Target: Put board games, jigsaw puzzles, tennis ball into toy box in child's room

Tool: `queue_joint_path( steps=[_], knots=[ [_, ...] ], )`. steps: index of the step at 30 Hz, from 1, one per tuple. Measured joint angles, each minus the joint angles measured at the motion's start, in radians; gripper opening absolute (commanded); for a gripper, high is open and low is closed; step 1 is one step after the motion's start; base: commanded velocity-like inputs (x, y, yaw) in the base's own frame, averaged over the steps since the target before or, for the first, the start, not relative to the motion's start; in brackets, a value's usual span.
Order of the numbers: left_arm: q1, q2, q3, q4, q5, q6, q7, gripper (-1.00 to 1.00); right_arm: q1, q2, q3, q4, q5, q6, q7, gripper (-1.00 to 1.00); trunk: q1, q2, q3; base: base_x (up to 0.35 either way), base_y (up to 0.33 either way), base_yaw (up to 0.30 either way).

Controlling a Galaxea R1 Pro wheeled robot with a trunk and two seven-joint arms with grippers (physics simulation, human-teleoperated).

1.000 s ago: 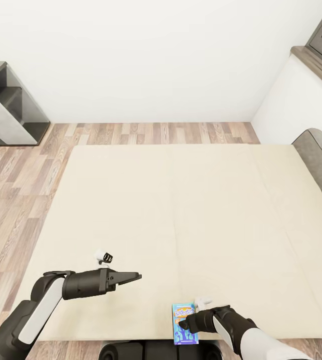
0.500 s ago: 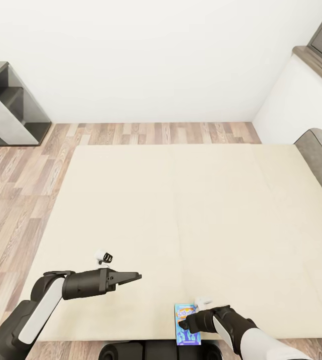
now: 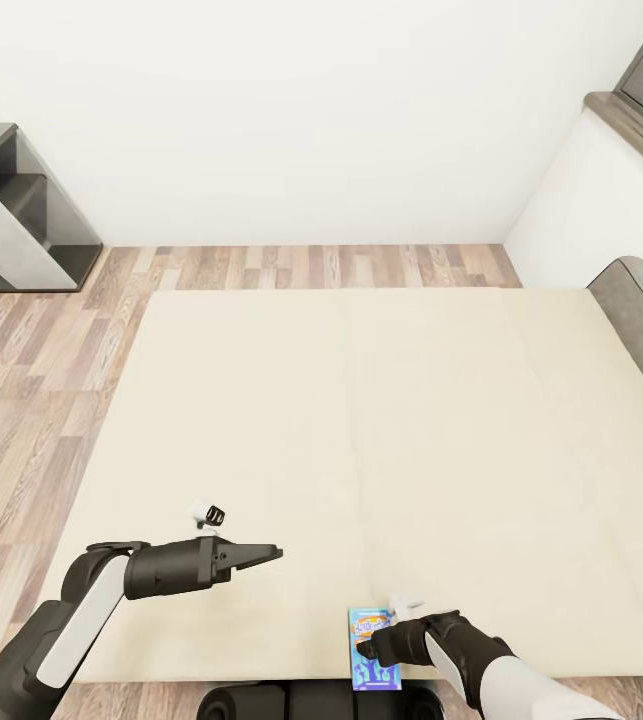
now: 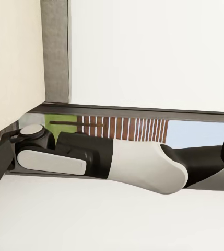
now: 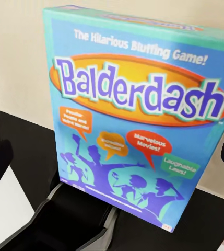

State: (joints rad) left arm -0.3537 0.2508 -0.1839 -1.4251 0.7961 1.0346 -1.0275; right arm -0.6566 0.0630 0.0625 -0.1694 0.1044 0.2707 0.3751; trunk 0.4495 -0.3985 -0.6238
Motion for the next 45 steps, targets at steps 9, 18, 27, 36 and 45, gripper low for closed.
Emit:
queue_joint_path(
  steps=[9, 18, 27, 36, 45],
  knots=[
    [0.000, 0.000, 0.000, 0.000, 0.000, 0.000, 0.000, 1.00, 0.000, 0.000, 0.000, 0.000, 0.000, 0.000, 0.000, 1.00, 0.000, 0.000, 0.000, 0.000, 0.005, 0.000],
    [0.000, 0.000, 0.001, 0.000, 0.000, 0.000, 0.000, 1.00, 0.000, 0.001, 0.001, 0.000, 0.000, 0.000, 0.000, 1.00, 0.000, 0.000, 0.000, 0.000, 0.082, 0.000],
    [0.000, 0.000, 0.000, 0.000, 0.000, 0.000, -0.001, 1.00, 0.000, 0.001, 0.001, 0.000, -0.001, 0.000, 0.000, 1.00, 0.000, 0.000, 0.000, 0.000, 0.006, 0.000],
    [0.000, 0.000, 0.001, 0.000, 0.000, 0.000, -0.001, 1.00, 0.000, 0.001, 0.000, 0.000, -0.001, -0.001, 0.000, 1.00, 0.000, 0.000, 0.000, 0.000, 0.000, 0.000],
    [0.000, 0.000, 0.001, 0.000, 0.000, 0.000, -0.001, 1.00, 0.000, 0.001, 0.001, 0.000, 0.000, -0.001, 0.000, 1.00, 0.000, 0.000, 0.000, -0.006, 0.000, 0.000]
  ],
)
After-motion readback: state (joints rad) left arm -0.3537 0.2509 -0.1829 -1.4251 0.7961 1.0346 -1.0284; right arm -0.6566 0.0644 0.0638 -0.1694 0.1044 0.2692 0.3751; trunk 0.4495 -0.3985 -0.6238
